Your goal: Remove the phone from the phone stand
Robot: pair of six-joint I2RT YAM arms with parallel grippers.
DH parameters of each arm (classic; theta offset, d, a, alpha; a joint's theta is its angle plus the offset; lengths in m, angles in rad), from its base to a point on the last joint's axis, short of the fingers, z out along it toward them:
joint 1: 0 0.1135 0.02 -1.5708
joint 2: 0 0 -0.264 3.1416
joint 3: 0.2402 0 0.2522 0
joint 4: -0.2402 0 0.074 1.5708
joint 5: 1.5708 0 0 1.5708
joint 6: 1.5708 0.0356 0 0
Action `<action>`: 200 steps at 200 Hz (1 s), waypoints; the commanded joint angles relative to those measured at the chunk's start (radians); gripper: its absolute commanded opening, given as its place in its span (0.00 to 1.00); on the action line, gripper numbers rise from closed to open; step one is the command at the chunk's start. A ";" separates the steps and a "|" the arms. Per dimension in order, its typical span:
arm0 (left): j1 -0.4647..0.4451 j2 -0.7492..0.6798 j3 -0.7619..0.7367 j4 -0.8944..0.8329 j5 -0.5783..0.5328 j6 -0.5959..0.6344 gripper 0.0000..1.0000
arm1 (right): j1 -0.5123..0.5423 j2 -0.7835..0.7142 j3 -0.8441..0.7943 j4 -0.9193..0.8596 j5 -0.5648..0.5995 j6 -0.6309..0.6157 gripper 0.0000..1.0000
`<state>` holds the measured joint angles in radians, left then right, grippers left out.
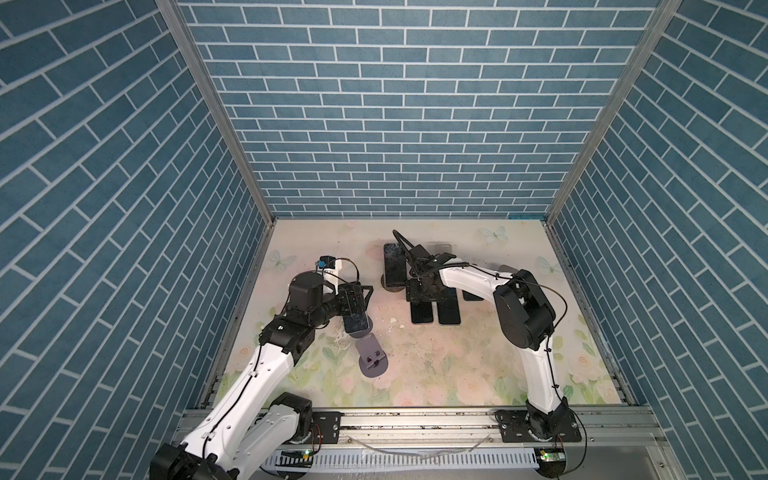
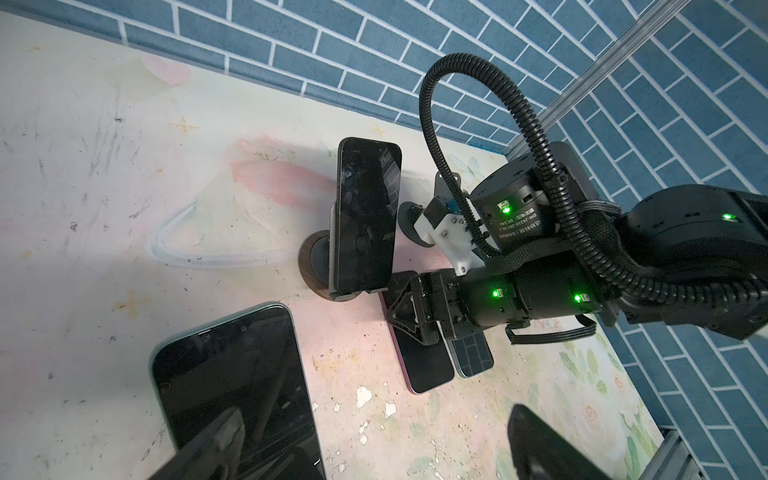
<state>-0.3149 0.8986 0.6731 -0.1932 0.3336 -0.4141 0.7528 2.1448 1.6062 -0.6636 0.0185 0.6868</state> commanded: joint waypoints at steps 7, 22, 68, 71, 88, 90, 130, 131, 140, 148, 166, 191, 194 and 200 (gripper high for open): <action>-0.006 -0.020 -0.015 -0.011 -0.013 0.014 1.00 | 0.005 0.095 -0.040 -0.040 -0.055 0.060 0.80; -0.006 -0.022 -0.015 -0.012 -0.015 0.015 1.00 | 0.007 0.096 -0.040 -0.039 -0.055 0.060 0.80; -0.006 -0.025 -0.017 -0.015 -0.016 0.017 1.00 | 0.006 0.096 -0.040 -0.039 -0.055 0.062 0.80; -0.006 -0.025 -0.015 -0.015 -0.015 0.017 1.00 | 0.006 0.096 -0.040 -0.040 -0.054 0.062 0.80; -0.006 -0.026 -0.014 -0.023 -0.016 0.020 1.00 | 0.007 0.095 -0.037 -0.042 -0.054 0.062 0.80; -0.006 -0.026 -0.014 -0.024 -0.016 0.020 1.00 | 0.007 0.095 -0.037 -0.042 -0.054 0.062 0.80; -0.006 -0.027 0.007 -0.066 -0.049 0.017 1.00 | 0.005 0.071 -0.028 -0.042 -0.034 0.041 0.81; -0.005 -0.027 0.008 -0.068 -0.049 0.017 1.00 | 0.006 0.071 -0.028 -0.042 -0.033 0.040 0.81; -0.006 -0.027 0.015 -0.081 -0.060 0.014 1.00 | 0.006 0.063 -0.024 -0.042 -0.026 0.033 0.82; -0.005 -0.028 0.022 -0.100 -0.075 0.006 1.00 | 0.006 0.055 -0.020 -0.042 -0.023 0.027 0.82; -0.006 -0.030 0.059 -0.149 -0.110 -0.018 1.00 | 0.003 0.055 -0.006 -0.042 -0.013 0.008 0.83; -0.021 -0.056 0.076 -0.178 -0.160 -0.059 1.00 | 0.001 0.006 0.007 -0.036 0.005 -0.019 0.85; -0.026 -0.060 0.079 -0.184 -0.172 -0.062 1.00 | 0.000 0.003 0.008 -0.035 0.007 -0.021 0.85; -0.036 -0.063 0.088 -0.199 -0.197 -0.065 1.00 | -0.001 -0.004 0.009 -0.032 0.012 -0.027 0.85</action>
<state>-0.3218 0.8673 0.7155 -0.3294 0.2249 -0.4431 0.7536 2.1429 1.6104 -0.6632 0.0257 0.6781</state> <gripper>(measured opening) 0.995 0.846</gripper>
